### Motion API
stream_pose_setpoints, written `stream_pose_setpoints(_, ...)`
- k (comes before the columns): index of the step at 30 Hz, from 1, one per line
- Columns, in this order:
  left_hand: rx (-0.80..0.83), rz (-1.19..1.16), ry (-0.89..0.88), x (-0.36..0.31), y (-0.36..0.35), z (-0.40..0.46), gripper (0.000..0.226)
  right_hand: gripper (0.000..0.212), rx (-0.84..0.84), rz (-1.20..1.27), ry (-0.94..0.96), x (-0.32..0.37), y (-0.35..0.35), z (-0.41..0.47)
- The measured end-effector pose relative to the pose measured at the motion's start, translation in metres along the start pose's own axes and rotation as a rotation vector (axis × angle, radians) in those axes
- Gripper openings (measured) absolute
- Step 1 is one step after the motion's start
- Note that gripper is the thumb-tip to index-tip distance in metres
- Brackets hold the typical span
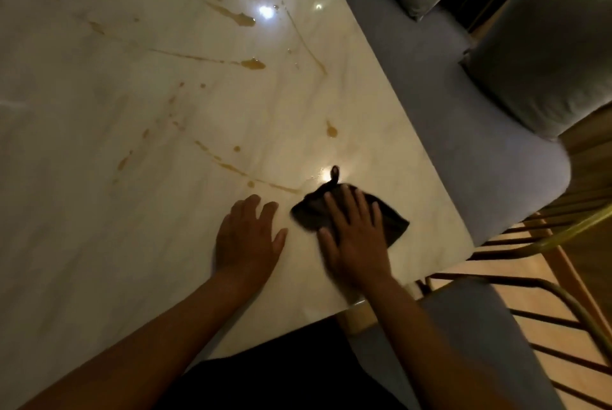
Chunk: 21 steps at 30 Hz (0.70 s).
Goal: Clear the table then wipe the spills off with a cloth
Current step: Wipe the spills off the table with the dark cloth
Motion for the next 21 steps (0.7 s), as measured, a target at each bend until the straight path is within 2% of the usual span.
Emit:
stream_pose_setpoints(2, 0.002, 0.006, 0.037, -0.005, -0.002, 0.0, 0.052, 0.064, 0.067, -0.027, 0.071, -0.003, -0.003, -0.013)
stream_pose_setpoints(4, -0.001, 0.005, 0.075, -0.012, 0.0, 0.0, 0.052, 0.063, 0.041, -0.034, 0.088, -0.024, 0.001, -0.001)
stream_pose_setpoints(7, -0.016, -0.014, 0.151, -0.021, 0.001, 0.002, 0.048, 0.062, -0.045, -0.051, 0.025, -0.07, 0.017, 0.049)
stream_pose_setpoints(12, -0.054, -0.056, 0.339, -0.032, 0.002, 0.005, 0.036, 0.065, -0.022, -0.067, 0.041, -0.113, 0.038, 0.13)
stream_pose_setpoints(15, -0.063, -0.055, 0.524, -0.045, 0.005, 0.011, 0.032, 0.064, 0.021, -0.029, 0.262, -0.099, 0.038, 0.117)
stream_pose_setpoints(18, -0.07, -0.112, 0.744, -0.067, 0.004, 0.011, 0.032, 0.064, 0.22, -0.028, 0.595, -0.09, 0.031, 0.08)
stream_pose_setpoints(21, -0.084, -0.132, 0.898, -0.094, 0.002, 0.007, 0.031, 0.062, 0.319, -0.056, 0.83, -0.092, 0.033, 0.084)
Point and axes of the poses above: each hand's wrist, its own z-axis towards the middle knuckle, its own y-axis out of the back of the hand, x = y × z, the point moved 6 cm from there along z, towards the middle knuckle, and after that the axes turned 6 degrees about z, right-handed, at the moved point
